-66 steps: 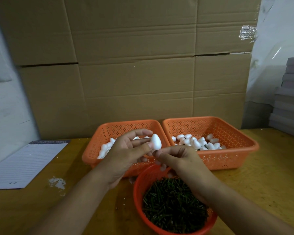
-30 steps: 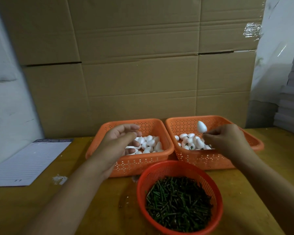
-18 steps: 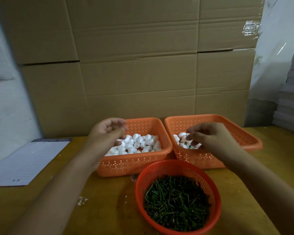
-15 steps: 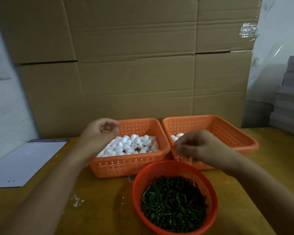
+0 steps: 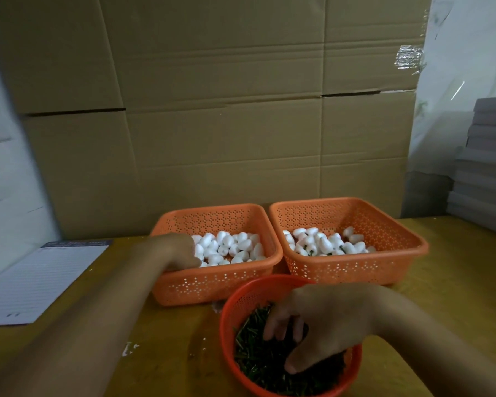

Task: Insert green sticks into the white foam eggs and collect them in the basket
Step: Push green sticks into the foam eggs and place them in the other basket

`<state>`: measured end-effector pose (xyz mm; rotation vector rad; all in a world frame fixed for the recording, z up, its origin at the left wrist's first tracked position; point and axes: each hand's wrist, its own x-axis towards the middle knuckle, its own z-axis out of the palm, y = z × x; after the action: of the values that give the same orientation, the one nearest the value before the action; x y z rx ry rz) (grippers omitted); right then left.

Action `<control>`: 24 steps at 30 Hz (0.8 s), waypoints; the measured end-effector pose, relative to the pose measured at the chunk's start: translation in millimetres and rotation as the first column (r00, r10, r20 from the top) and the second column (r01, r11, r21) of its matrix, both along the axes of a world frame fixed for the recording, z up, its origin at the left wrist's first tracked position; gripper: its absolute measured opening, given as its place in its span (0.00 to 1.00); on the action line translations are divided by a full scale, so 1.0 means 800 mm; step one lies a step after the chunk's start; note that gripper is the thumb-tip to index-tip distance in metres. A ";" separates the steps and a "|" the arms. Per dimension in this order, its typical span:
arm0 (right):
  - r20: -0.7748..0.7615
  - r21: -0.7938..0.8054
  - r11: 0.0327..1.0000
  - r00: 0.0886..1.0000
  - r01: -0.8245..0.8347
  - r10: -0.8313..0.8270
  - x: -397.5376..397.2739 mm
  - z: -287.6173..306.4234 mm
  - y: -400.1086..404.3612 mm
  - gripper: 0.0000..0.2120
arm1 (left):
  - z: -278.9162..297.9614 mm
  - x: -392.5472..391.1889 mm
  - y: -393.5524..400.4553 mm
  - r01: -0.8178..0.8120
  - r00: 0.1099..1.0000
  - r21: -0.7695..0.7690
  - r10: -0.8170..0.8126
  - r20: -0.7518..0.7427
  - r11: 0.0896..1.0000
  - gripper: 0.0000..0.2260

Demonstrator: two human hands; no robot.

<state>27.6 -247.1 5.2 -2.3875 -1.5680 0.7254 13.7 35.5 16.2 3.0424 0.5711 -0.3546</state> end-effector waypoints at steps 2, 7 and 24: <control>-0.003 -0.006 1.000 1.000 -0.001 0.001 0.000 0.000 0.000 0.23 | -0.004 0.001 -0.003 0.018 0.999 -0.045 -0.020 -0.043 0.999 0.20; -0.004 -0.013 1.000 1.000 -0.001 0.001 0.002 -0.002 0.002 0.24 | -0.015 0.004 0.011 0.011 0.990 -0.125 0.007 0.143 0.992 0.09; -0.033 0.007 1.000 0.999 0.029 -0.029 0.004 -0.009 0.005 0.23 | -0.004 -0.065 -0.065 0.646 0.636 -0.627 0.147 0.758 0.435 0.16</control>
<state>31.1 -243.3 -1.8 -2.3762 -1.5172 0.7477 -38.7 -16.8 13.2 1.8929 -0.2061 0.4805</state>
